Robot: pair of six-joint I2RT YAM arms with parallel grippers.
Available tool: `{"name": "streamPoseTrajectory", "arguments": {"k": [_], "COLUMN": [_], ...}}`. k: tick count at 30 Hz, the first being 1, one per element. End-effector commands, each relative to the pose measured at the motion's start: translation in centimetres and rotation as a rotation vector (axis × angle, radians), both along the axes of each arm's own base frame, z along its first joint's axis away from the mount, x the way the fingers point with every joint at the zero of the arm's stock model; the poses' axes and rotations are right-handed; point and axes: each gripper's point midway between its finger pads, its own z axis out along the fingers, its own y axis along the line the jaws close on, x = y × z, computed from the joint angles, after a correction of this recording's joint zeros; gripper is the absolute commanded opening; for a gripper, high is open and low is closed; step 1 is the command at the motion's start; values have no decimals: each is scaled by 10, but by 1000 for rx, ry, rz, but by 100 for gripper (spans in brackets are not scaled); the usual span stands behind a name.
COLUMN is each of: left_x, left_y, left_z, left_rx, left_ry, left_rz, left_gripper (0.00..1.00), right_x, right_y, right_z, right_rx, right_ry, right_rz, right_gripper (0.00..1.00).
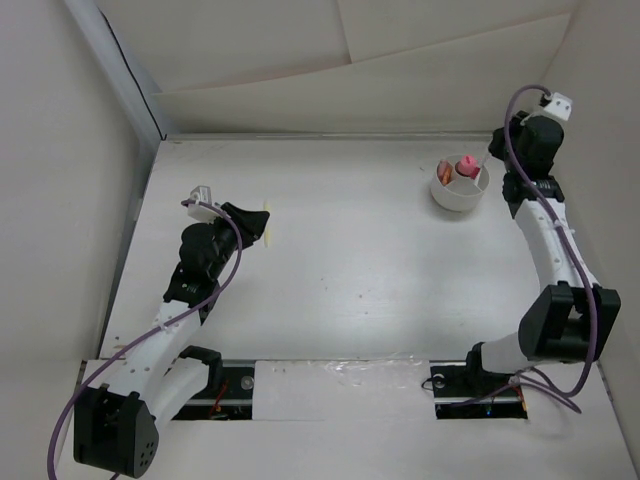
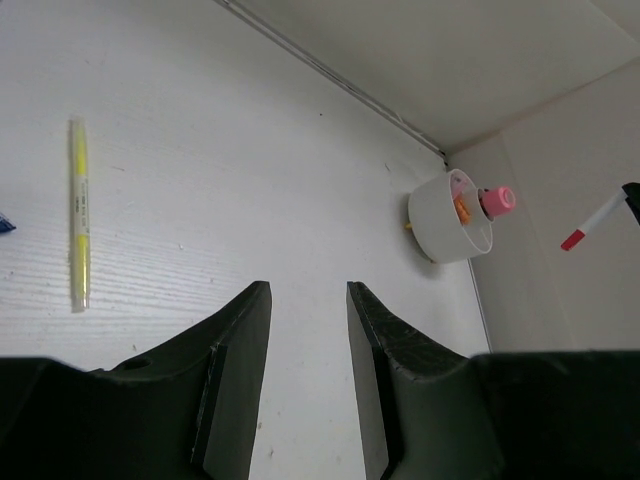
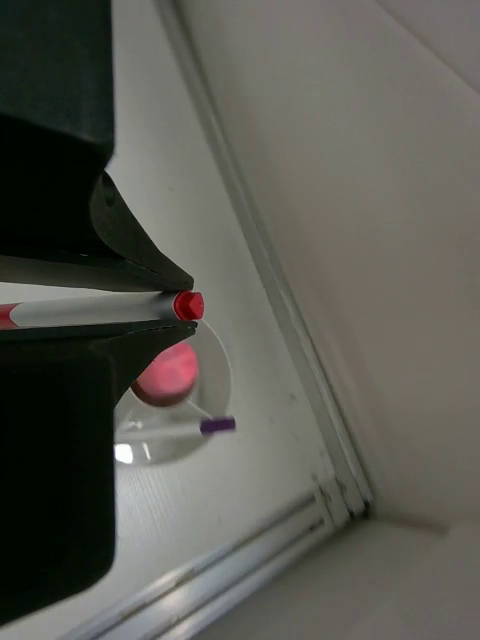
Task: Sort the stationery into containers
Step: Place the pen in the storage box.
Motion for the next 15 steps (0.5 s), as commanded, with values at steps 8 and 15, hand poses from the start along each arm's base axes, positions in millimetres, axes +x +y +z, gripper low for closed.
{"name": "streamPoseTrajectory", "arguments": {"k": [8, 15], "left_x": [3, 6], "left_y": [-5, -6], "left_z": [33, 29], "left_rx": [-13, -11], "left_ry": [-102, -92], "left_rz": [-28, -28], "left_gripper": [33, 33], "right_x": [22, 56], "right_y": [-108, -116], "right_z": [-2, -26], "right_rx": [-61, -114], "right_ry": [-92, -78], "right_rz": [-450, -444], "right_gripper": [0, 0]}}
